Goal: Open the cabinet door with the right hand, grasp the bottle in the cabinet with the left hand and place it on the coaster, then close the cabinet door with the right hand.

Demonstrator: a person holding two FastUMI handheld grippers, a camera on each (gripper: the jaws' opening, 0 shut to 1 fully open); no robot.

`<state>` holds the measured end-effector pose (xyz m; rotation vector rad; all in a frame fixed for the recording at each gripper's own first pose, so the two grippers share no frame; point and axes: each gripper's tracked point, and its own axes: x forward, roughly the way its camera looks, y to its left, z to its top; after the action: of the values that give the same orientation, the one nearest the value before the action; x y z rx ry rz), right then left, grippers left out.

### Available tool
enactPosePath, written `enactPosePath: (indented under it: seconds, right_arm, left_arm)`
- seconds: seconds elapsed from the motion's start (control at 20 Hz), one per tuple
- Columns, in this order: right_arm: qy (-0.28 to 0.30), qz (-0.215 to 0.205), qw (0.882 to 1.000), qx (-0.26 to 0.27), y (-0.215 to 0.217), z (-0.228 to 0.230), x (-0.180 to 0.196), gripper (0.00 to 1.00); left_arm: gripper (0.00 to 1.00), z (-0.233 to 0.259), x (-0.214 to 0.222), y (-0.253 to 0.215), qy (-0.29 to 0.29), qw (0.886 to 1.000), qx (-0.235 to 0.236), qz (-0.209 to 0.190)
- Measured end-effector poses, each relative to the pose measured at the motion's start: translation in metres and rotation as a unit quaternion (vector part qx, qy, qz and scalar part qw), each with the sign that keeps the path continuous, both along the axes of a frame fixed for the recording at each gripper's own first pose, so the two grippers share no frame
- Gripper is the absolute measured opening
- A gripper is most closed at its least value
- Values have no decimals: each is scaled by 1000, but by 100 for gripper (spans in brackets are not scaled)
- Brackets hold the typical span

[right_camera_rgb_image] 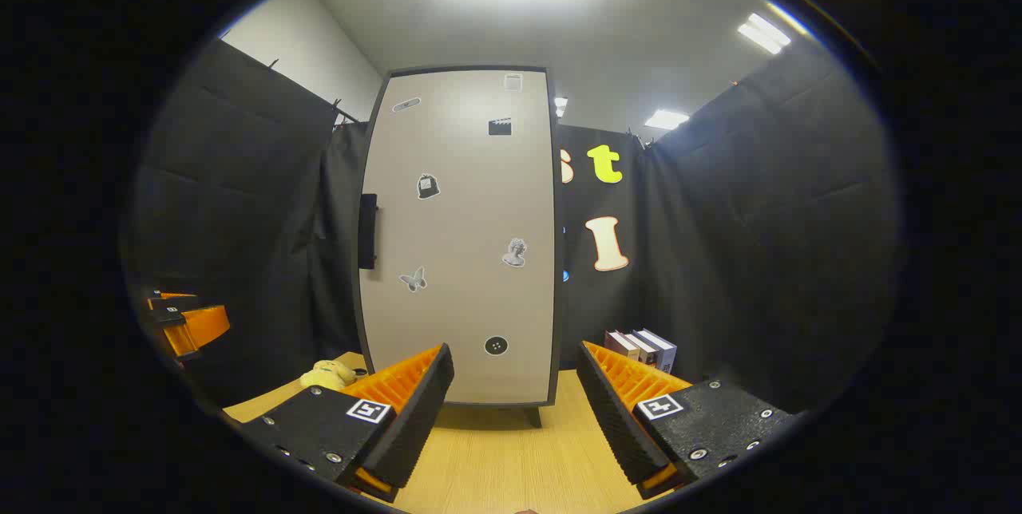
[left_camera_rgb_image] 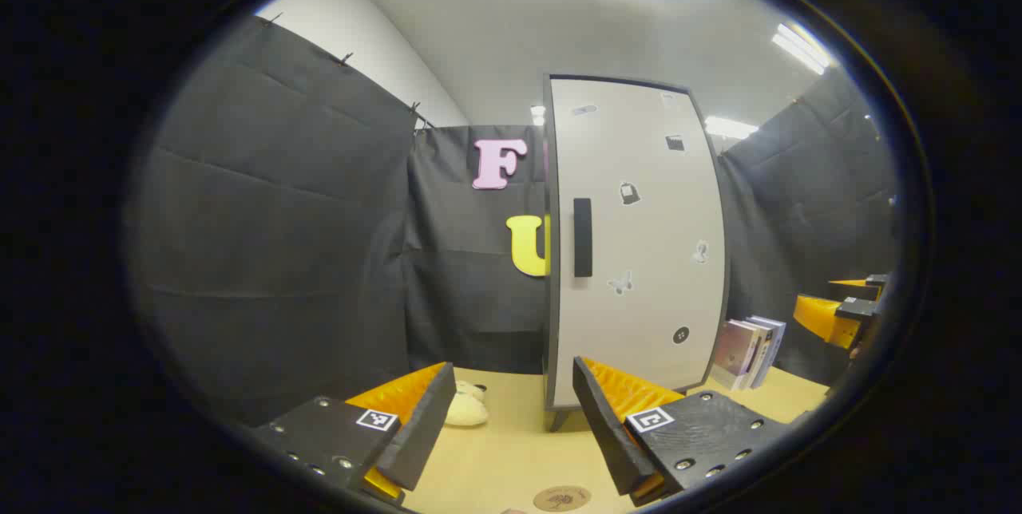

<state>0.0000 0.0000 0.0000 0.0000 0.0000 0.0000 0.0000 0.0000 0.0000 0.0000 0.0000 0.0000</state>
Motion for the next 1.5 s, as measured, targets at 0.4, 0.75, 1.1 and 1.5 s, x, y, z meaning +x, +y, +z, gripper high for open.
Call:
enactPosePath:
  seconds: [0.4,0.75,1.1,1.5]
  right_arm:
    - [-12,2,1000,8,-6,3,-6,96]
    - [-1,6,1000,10,-8,-4,-6,96]
    - [2,7,1000,12,-9,-4,-4,96]
    - [0,24,1000,15,3,2,9,96]
  left_arm:
    - [88,6,-1,-4,-7,1000,7,0]
    - [89,6,1,-6,-8,1000,7,3]
    - [88,6,-1,0,-10,1000,6,7]
    - [88,11,-6,6,-17,1000,10,13]
